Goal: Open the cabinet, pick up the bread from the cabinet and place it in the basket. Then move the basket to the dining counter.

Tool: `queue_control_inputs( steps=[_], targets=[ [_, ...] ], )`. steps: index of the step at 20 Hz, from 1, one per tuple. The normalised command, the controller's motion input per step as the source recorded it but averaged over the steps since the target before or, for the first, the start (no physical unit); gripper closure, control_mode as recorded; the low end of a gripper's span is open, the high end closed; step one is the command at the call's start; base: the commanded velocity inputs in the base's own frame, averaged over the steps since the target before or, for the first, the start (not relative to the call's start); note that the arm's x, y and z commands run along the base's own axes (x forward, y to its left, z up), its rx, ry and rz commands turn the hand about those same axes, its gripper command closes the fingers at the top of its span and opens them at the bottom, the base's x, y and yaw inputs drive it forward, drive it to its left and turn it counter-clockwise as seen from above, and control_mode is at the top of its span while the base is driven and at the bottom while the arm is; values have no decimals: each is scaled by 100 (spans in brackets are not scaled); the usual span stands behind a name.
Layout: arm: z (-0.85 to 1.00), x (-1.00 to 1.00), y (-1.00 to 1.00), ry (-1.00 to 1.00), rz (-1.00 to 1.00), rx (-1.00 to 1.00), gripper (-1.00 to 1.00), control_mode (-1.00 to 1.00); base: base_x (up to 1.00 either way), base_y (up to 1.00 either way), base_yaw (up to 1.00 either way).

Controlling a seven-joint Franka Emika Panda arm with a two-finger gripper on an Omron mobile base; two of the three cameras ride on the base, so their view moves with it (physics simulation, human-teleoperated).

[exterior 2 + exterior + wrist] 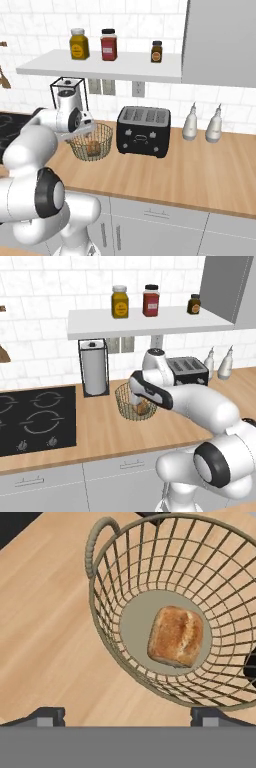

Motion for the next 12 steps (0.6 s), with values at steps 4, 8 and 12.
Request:
queue_control_inputs(
  steps=[4, 8, 12],
  targets=[
    [-18, -24, 16, -2, 9, -6, -100, -100, 0, 0, 0],
    [-35, 0, 1, 0, 4, -16, -100, -100, 0, 0, 0],
    [-18, 23, 8, 0, 5, -14, -100, -100, 0, 0, 0]
  ],
)
